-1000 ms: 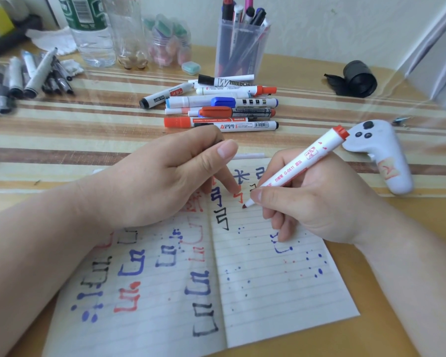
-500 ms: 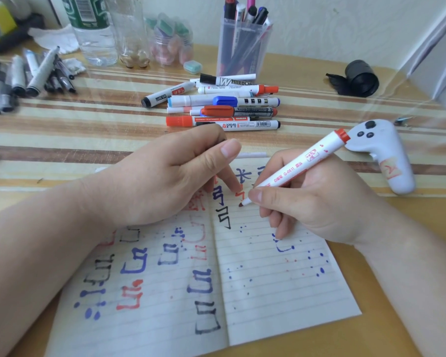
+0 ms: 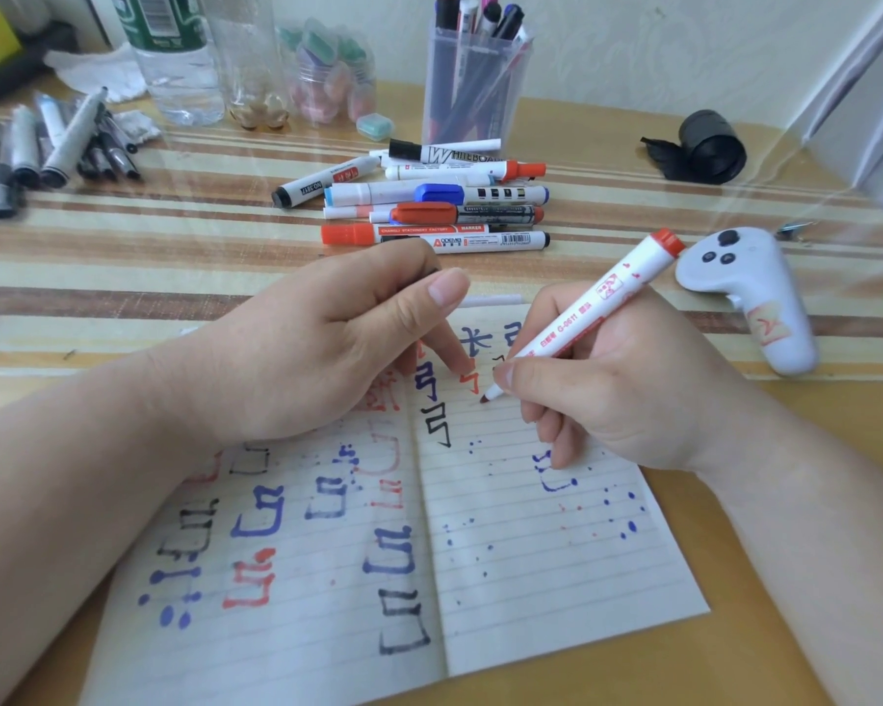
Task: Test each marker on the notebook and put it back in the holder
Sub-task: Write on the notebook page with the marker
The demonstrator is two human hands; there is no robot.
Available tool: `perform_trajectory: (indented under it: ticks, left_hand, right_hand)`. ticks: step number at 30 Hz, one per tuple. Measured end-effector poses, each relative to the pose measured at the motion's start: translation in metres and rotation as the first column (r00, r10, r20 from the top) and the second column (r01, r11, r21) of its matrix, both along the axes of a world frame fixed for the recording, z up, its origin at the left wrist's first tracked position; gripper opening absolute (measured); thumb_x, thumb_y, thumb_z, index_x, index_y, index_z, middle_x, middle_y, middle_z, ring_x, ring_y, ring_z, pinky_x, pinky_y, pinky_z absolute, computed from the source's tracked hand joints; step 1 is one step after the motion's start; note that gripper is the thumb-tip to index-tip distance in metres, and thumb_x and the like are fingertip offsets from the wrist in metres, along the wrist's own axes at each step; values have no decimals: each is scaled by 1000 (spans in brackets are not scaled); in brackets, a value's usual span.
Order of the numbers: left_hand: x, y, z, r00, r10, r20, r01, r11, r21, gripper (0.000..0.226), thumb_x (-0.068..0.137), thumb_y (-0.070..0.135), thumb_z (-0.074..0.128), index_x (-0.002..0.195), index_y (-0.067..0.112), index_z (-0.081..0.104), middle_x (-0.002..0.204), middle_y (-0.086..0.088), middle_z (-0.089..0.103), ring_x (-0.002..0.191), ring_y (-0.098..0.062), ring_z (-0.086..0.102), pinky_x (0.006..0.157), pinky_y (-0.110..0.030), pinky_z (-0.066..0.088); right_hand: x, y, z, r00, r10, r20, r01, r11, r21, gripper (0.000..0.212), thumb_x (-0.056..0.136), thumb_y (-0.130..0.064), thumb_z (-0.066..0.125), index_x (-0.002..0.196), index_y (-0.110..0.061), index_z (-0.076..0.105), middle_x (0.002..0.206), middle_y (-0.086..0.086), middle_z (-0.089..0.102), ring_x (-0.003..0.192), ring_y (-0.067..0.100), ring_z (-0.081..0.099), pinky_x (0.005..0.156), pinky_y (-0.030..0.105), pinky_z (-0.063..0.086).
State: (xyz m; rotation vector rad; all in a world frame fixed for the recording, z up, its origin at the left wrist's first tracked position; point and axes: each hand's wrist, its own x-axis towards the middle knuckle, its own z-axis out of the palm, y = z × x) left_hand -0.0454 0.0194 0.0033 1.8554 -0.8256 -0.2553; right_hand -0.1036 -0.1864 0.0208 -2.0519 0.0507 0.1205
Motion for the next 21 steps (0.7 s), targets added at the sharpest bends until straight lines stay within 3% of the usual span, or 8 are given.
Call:
perform_trajectory:
  ticks: [8, 15, 21]
  left_hand:
    - [0, 1, 0, 1000, -3, 10, 3, 1000, -9, 25, 102, 47, 43, 80, 46, 54, 98, -4, 77, 72, -3, 62, 68, -16, 49]
    - [-1, 1, 2, 1000, -12, 7, 12, 1000, -15, 28, 101, 48, 43, 76, 49, 55, 98, -4, 77, 70, -3, 62, 67, -15, 48]
    - [4, 3, 6, 995, -43, 89, 32, 992, 121, 28, 100, 59, 34, 80, 47, 49, 98, 18, 77, 77, -14, 64, 71, -25, 50]
  right_hand:
    - [0, -2, -1, 1000, 22, 8, -22, 1000, 12, 18, 82, -4, 75, 69, -6, 63, 57, 11, 64, 44, 25, 62, 43, 31, 49]
    - [1, -6, -3, 997, 82, 1, -81, 993, 89, 15, 73, -17, 75, 68, -7, 65, 57, 12, 63, 46, 27, 59, 43, 30, 48]
    - [-1, -4, -3, 992, 126, 9, -127, 990, 61, 14, 77, -20, 79, 71, -12, 69, 62, 10, 68, 49, 23, 62, 44, 29, 48]
